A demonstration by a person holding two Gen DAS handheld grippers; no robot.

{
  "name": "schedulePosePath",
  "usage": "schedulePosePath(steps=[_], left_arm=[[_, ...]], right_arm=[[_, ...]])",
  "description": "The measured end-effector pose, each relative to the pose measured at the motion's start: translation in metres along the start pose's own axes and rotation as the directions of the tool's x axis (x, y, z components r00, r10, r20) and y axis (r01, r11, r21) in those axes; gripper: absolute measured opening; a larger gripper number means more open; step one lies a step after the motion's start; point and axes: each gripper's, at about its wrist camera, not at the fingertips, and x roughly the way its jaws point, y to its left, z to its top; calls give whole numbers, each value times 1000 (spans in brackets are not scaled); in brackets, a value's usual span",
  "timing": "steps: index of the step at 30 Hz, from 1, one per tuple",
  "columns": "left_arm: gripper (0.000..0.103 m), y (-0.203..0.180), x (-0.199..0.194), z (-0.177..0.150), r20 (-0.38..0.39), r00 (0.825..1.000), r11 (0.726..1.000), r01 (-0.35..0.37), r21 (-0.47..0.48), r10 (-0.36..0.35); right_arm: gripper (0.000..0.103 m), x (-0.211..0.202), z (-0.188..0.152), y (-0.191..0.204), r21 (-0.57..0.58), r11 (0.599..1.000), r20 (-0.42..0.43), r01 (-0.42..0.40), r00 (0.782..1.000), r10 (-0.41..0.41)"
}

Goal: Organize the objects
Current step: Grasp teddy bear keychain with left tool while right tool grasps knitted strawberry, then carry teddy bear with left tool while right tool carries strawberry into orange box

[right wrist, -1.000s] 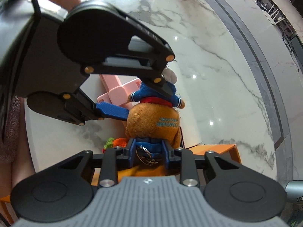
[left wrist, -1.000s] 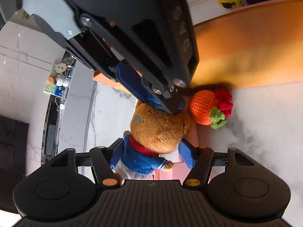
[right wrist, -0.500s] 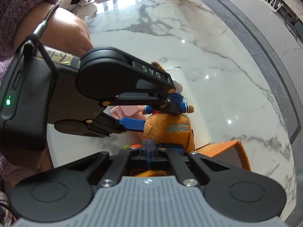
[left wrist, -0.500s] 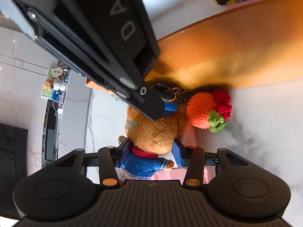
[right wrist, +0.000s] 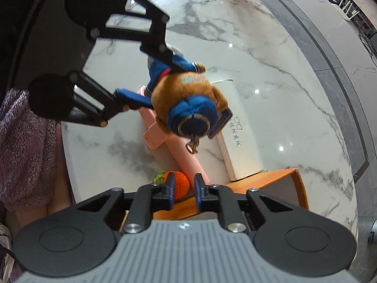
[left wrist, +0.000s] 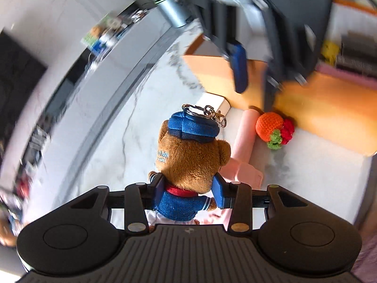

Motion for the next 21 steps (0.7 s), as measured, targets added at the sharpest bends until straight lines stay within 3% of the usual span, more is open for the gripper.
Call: schedulePosePath(steps=[1,5,11,16,21], left_arm=[[49,8,-3,0,-5,1000,999,14,-46,-14],[49,26,-20,-9,0,998,978,61,-201,-63],[49,39,-43,-26,34,991,920,130,-369,-127],[49,47,-49,-35,64,984,876,179,-447,-168],[49,46,-53,-39,70,982,870,189,-455,-176]], right_arm=[[40,5,2,5,-17,1000,-20,-1,1000,0],[40,29,12,18,-46,999,-131,16,991,-22],[41,52,18,16,-8,999,-216,37,976,-38],[41,66,20,15,26,999,-252,41,967,-33],[45,70,23,13,49,997,-258,64,965,-50]])
